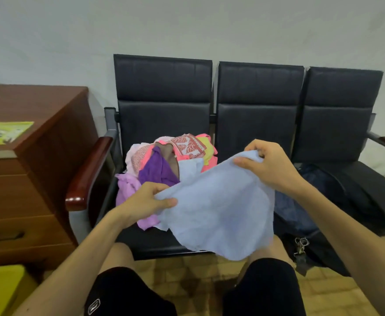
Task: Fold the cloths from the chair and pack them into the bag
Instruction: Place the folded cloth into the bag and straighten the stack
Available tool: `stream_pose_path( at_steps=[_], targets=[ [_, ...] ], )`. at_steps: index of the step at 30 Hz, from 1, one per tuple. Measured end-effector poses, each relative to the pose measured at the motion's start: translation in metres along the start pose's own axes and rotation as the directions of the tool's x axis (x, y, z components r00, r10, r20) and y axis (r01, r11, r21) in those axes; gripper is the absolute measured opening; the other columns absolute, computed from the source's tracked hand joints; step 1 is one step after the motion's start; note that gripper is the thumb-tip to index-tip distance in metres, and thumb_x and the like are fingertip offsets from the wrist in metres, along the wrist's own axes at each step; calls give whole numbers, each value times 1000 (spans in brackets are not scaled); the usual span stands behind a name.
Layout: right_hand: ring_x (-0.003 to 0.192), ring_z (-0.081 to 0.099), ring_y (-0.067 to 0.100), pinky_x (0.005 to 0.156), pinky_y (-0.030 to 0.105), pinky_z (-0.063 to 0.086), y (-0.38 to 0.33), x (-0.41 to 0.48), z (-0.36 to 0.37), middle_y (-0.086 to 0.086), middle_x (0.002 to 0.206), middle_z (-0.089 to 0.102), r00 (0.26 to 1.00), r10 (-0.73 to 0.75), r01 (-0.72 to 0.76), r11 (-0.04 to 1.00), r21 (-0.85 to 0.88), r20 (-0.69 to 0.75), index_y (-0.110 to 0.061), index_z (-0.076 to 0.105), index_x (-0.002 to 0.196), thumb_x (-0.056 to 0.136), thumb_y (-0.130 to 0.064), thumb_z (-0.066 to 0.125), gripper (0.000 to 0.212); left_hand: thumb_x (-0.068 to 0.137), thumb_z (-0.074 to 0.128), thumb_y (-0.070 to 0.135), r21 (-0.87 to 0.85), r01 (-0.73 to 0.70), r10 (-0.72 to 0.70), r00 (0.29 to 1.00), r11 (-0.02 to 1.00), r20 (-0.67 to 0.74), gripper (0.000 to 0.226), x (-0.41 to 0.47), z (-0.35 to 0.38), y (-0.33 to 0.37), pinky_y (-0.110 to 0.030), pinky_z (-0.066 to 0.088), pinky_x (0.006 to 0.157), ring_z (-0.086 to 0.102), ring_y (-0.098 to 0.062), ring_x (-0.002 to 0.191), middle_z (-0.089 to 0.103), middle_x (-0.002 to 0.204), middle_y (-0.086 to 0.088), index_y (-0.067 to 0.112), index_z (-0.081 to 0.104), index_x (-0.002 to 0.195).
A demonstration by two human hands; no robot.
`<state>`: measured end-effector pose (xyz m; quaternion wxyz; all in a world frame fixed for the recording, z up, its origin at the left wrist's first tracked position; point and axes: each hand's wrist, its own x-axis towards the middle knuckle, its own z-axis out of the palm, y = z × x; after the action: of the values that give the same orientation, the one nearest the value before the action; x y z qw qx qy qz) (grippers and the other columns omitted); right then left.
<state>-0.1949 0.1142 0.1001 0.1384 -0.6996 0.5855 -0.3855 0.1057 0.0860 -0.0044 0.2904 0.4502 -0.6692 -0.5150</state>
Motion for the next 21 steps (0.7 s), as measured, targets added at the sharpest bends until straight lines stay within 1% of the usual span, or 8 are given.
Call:
stream_pose_path(
  at_steps=[3, 5, 6, 8, 11, 14, 17, 21],
  targets=[
    [71, 62, 11, 59, 20, 46, 15, -3, 4, 0, 79, 66, 997, 72, -74, 995, 73, 31, -18, 63, 78, 87, -27, 73, 17, 76, 78, 28, -373, 32, -46, 999, 927, -28, 49, -14, -10, 13, -29, 60, 71, 74, -26, 92, 75, 105, -16, -4, 67, 113],
    [73, 64, 15, 60, 24, 49, 25, -4, 10, 4, 80, 68, 989, 132, -140, 977, 163, 61, -14, 64, 79, 89, -26, 71, 17, 80, 67, 25, -512, 13, -84, 990, 859, -116, 43, -19, -8, 20, -23, 57, 57, 75, -21, 75, 76, 93, -15, -4, 66, 111],
    [74, 65, 16, 62, 27, 51, 29, -5, 14, 5, 80, 69, 984, 160, -173, 964, 202, 77, -13, 65, 80, 90, -27, 70, 18, 82, 63, 27, -530, 6, -105, 982, 848, -156, 41, -20, -7, 20, -23, 57, 57, 75, -21, 73, 76, 93, -15, -4, 67, 110],
    [75, 65, 16, 66, 32, 51, 39, -9, 24, 5, 82, 70, 973, 209, -227, 935, 271, 95, -13, 67, 84, 91, -30, 69, 18, 89, 60, 29, -471, -9, -112, 967, 882, -228, 37, -20, -4, 16, -27, 60, 68, 75, -25, 86, 76, 102, -16, 0, 70, 109],
    [72, 64, 14, 62, 29, 50, 55, -18, 40, 7, 82, 71, 958, 270, -287, 874, 391, 98, -9, 67, 86, 92, -28, 67, 20, 97, 56, 26, -366, -44, -96, 930, 930, -355, 29, -20, 0, 7, -30, 61, 74, 74, -28, 93, 76, 103, -12, 3, 71, 108],
    [65, 62, 12, 57, 28, 48, 66, -27, 57, 7, 75, 70, 942, 320, -328, 818, 472, 101, -8, 68, 82, 90, -24, 69, 18, 96, 59, 26, -327, -50, -98, 902, 944, -420, 30, -17, 7, -3, -31, 60, 76, 73, -29, 94, 76, 101, -12, 1, 72, 106],
    [66, 59, 21, 59, 35, 46, 74, -34, 75, 15, 75, 67, 923, 368, -370, 769, 522, 112, -9, 68, 78, 90, -23, 70, 18, 93, 63, 26, -358, -42, -143, 869, 933, -474, 28, -13, 17, -15, -36, 57, 77, 73, -29, 91, 77, 97, -13, 0, 73, 100],
    [67, 56, 25, 60, 39, 45, 74, -41, 93, 27, 80, 63, 905, 410, -396, 714, 578, 113, -6, 67, 78, 91, -21, 69, 20, 94, 64, 23, -357, -5, -182, 854, 934, -487, 23, -7, 36, -25, -26, 56, 66, 74, -23, 87, 78, 94, -8, 3, 74, 98]
  ],
)
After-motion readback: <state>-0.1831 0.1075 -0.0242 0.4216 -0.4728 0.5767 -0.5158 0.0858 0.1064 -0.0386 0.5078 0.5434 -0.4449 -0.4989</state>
